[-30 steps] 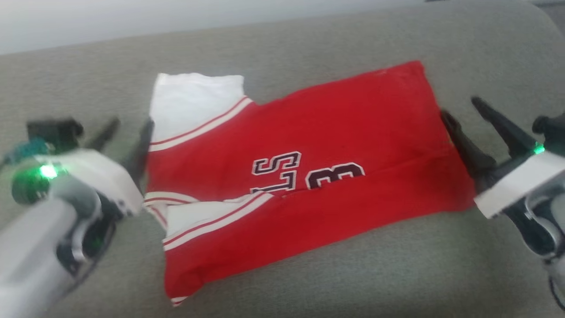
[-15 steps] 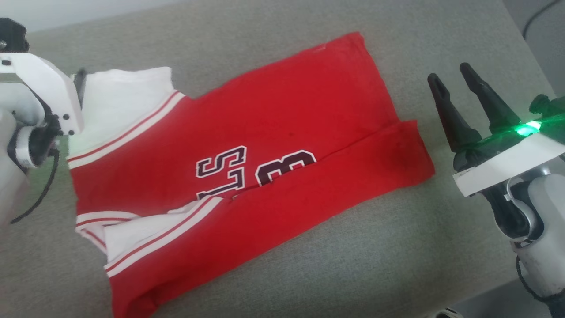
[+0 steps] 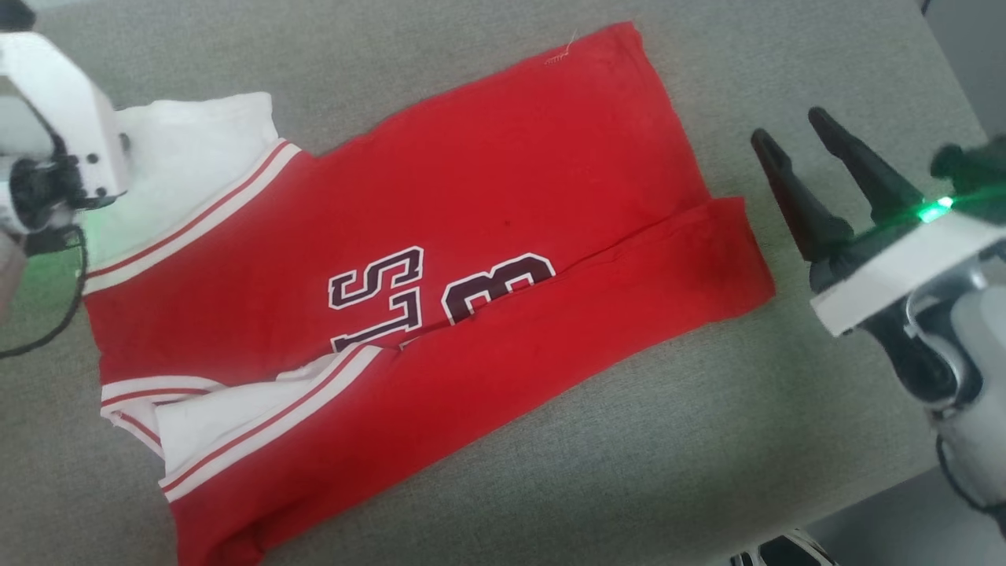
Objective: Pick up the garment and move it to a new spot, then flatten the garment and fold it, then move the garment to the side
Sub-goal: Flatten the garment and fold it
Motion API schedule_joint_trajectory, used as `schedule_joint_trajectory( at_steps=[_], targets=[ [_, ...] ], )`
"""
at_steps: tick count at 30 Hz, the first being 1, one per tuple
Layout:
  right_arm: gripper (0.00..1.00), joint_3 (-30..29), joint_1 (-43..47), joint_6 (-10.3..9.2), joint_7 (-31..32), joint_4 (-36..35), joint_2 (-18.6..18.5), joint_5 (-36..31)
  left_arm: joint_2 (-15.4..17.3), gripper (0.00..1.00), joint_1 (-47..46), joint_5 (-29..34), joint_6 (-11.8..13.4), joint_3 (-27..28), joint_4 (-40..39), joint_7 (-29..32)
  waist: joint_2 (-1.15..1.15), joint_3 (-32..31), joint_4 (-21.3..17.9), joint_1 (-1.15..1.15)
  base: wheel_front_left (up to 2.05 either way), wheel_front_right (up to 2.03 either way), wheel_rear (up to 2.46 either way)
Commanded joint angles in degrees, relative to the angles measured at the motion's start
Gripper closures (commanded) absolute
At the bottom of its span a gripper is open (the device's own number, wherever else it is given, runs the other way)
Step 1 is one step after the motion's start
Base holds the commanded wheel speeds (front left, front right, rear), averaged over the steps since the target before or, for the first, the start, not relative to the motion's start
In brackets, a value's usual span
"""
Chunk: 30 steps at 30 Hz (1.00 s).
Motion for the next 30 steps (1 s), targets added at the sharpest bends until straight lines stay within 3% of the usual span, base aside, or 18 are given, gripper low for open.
schedule_joint_trajectory(
  at_steps=[1, 6, 14, 22, 27, 28, 29, 30],
  targets=[
    [0.00, 0.8, -1.4, -0.09, 1.6, 0.5, -0.3, 0.5, -1.1, 1.00, 1.0, -0.1, -0.4, -0.6, 0.5, 0.5, 0.00, 0.4, 0.3, 0.00, 0.00, 0.00, 0.00],
    [0.00, 4.4, -9.5, -0.07, 12.4, 4.0, -1.7, 1.4, -2.5, 1.00, -0.8, 0.7, -1.3, -1.0, 0.1, -0.4, 0.00, 2.2, 1.9, 0.00, 0.00, 0.00, 0.00],
    [0.00, 11.2, -25.2, -0.06, 30.5, 16.6, 0.0, 6.3, -6.2, 1.00, -4.0, 1.7, -2.3, -1.6, -0.3, -2.0, 0.00, 5.5, 6.2, 0.00, 0.00, 0.00, 0.00],
    [0.00, 14.6, -35.8, -0.07, 36.0, 30.3, 0.5, 8.2, -10.0, 1.00, -6.4, 3.1, -4.7, -2.9, 0.2, -3.2, 0.00, 7.5, 11.0, 0.00, 0.00, 0.00, 0.00],
    [0.00, 17.4, -37.4, -0.07, 38.7, 34.8, 0.3, 9.6, -12.2, 1.00, -7.1, 2.5, -6.5, -3.1, 1.4, -4.0, 0.00, 7.7, 13.0, 0.00, 0.00, 0.00, 0.00],
    [0.04, 17.9, -37.3, -0.06, 39.2, 35.3, 0.5, 10.2, -12.7, 1.00, -7.1, 2.4, -6.8, -3.1, 1.7, -4.2, 0.00, 7.7, 13.3, 0.00, 0.00, 0.00, 0.00],
    [0.53, 18.8, -36.8, -0.05, 39.8, 35.3, 0.8, 10.7, -13.1, 1.00, -7.0, 2.2, -7.0, -3.2, 2.0, -4.5, 0.00, 7.6, 13.5, 0.00, 0.00, 0.00, 0.00],
    [0.79, 19.5, -36.5, -0.04, 40.0, 35.1, 0.8, 11.4, -13.5, 1.00, -6.9, 2.1, -7.3, -3.1, 2.3, -4.8, 0.00, 7.4, 13.6, 0.00, 0.00, 0.00, 0.00]
  ],
)
